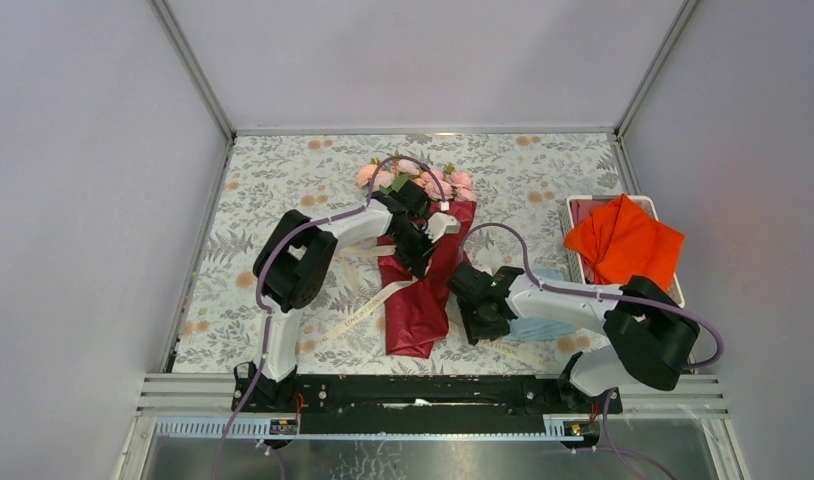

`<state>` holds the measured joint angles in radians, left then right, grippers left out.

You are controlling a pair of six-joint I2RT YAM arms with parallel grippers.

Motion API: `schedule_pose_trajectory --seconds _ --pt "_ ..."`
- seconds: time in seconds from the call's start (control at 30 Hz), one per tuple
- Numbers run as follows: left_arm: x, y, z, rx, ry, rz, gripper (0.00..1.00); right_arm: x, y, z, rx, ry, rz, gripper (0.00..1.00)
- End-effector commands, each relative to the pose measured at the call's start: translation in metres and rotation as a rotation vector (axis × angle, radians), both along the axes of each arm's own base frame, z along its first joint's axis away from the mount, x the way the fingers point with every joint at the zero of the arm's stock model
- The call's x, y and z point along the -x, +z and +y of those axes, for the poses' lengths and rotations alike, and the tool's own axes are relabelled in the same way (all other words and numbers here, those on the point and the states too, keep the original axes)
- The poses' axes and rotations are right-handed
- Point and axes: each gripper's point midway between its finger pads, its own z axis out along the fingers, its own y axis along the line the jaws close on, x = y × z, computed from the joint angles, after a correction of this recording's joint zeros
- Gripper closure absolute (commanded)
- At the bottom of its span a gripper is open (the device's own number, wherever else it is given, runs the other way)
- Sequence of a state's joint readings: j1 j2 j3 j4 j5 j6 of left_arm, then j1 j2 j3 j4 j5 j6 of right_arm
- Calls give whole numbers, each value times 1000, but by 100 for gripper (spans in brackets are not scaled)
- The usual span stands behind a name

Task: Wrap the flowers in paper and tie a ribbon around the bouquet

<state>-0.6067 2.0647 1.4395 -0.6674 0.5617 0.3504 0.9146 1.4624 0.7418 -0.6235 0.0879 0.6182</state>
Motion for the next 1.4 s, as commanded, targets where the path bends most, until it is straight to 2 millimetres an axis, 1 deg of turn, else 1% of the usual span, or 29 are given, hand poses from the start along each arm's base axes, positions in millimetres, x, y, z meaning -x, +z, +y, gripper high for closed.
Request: schedule_pose_trajectory --seconds 0.0,0.03,0.13,0.2,0.27,0.3,0.37,0.4,0.53,0.6,0.7,0.77,0.83,0.9,0.93,1.03,1.07,1.13,1.17,1.27,1.33,1.37 --pt "-8 17 -3 32 -14 -48 100 -20 -26 -27 129 -91 -163 56" --pt "-9 17 -3 33 -12 -47 100 -28 -26 -29 141 -109 -195 58" --pt "-9 19 -2 37 -10 -45 100 -49 -25 -19 160 -86 -253 59" --pt "-9 19 -1 37 -12 -48 100 -60 -25 -6 143 -63 -269 62" --pt "-10 19 1 36 -7 -48 100 -64 -30 5 107 -43 -260 72" --pt "-10 19 2 36 -5 -46 100 -66 -33 6 103 -42 -256 78" --pt "-12 18 5 39 4 -40 100 -72 -34 6 96 -46 -261 95" --pt "-13 18 6 41 10 -37 100 -77 -34 8 78 -54 -268 100" --pt "-18 16 10 37 28 -35 100 -102 -24 23 -45 -78 -287 100" --pt "-19 15 10 32 29 -36 100 -123 -10 27 -94 -92 -327 100" --pt "-22 14 11 23 33 -44 100 -157 17 34 -174 -97 -404 100" --pt "-25 13 12 16 37 -51 100 -177 28 31 -220 -111 -420 100" --pt "-26 13 11 15 40 -55 100 -194 36 25 -256 -120 -437 100" --pt "-27 14 10 17 43 -56 100 -203 39 17 -259 -122 -437 100" --pt "-28 15 10 17 45 -57 100 -205 40 14 -254 -118 -422 100" --pt "-30 16 8 20 47 -59 100 -200 45 11 -253 -66 -389 100" --pt "-31 16 8 21 48 -61 100 -196 46 12 -256 -43 -375 100" --pt "-30 17 7 22 46 -59 100 -183 52 17 -297 13 -343 95" --pt "-31 16 8 22 46 -57 100 -180 53 15 -291 26 -334 90" --pt "-31 17 7 25 45 -54 100 -176 53 2 -230 39 -301 67" --pt "-31 17 6 26 46 -52 100 -177 50 -9 -174 39 -280 57" --pt "-31 18 5 29 47 -50 100 -180 48 -16 -143 27 -277 55"
